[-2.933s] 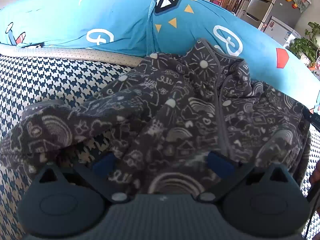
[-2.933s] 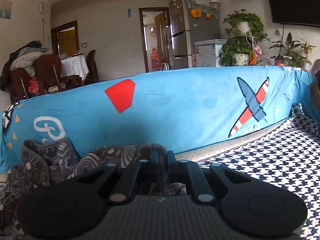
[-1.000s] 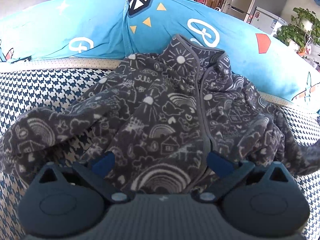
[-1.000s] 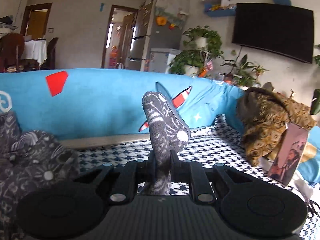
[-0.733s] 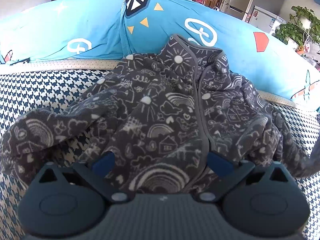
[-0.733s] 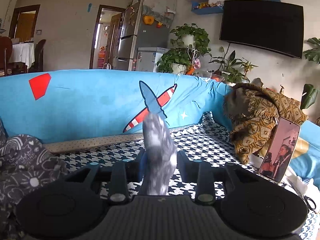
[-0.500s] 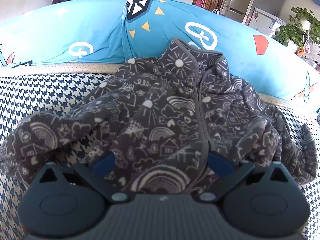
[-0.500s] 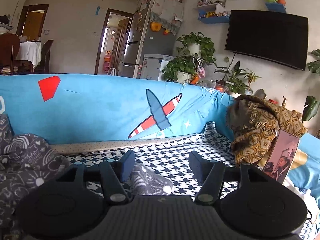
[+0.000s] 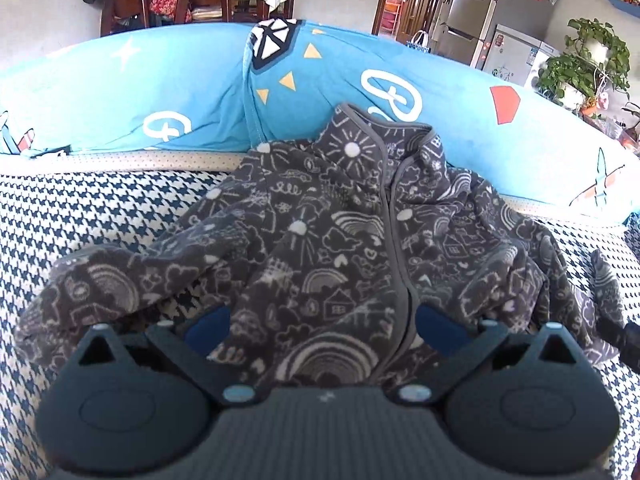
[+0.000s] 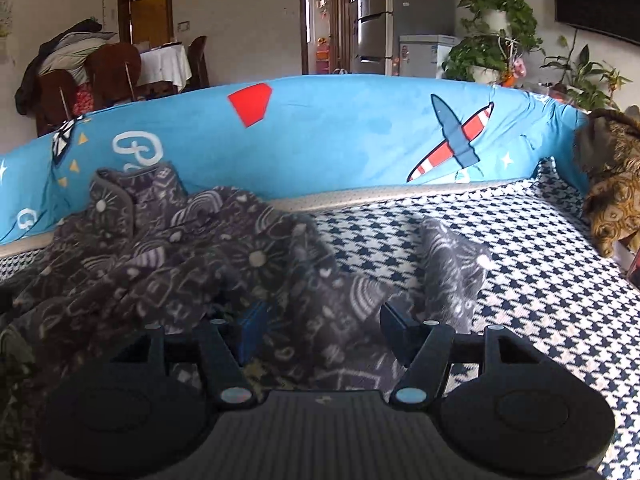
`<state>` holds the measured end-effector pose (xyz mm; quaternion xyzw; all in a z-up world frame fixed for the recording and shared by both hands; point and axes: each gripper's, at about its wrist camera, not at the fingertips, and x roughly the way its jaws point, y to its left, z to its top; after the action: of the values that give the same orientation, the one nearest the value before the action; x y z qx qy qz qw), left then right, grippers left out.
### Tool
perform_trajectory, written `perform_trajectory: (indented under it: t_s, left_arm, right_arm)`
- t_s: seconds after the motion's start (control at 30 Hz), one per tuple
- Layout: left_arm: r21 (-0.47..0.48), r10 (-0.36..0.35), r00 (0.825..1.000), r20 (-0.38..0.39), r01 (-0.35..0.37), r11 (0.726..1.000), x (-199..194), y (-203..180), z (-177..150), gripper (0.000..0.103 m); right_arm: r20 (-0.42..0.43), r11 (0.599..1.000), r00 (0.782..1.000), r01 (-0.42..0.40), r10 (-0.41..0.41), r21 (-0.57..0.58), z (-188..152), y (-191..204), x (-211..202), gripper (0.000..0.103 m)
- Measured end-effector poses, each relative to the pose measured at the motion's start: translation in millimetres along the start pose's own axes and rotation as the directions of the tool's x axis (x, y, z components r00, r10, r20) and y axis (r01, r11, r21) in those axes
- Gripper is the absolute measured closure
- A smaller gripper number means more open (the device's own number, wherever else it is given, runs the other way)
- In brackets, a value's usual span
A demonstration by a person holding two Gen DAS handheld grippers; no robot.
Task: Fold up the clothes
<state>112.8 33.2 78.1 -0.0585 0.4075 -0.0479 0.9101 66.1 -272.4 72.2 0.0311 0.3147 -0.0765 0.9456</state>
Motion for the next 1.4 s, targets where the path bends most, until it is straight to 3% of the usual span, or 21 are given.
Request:
perform_trajectory:
  t_s: [0.2,0.57,1.1,1.4]
  left_arm:
    - [-0.025,-0.038,0.999,-0.038,0.037,0.999,-12.9,14.4,-22.1,0.000]
    - [-0.027,-0.065,0.993,-0.099,0.063,0.998,-39.1,25.9,-83.8,0.000]
    - [0.053,-0.089,0.994,-0.061,0.092,0.994,-71.9,25.5,-131.5,0.000]
    - [0.178,-0.064,0.995,-0.076,0.076,0.981,-86.4,22.9,-163.6,0.000]
  right_arm:
    - [-0.041,0.996,0.997,-0.075,0.072,-0.058,-26.5,15.1,-28.2,0.040]
    - [-0.130,0.989,0.991,-0.060,0.042,-0.137,-71.1,19.9,-55.2,0.039]
    - [-0.221,0.980,0.974,-0.084,0.043,-0.178,-95.0,37.6,-47.6,0.039]
    - [-0.219,0.980,0.975,-0.089,0.049,-0.177,-96.1,48.7,-40.3,0.032]
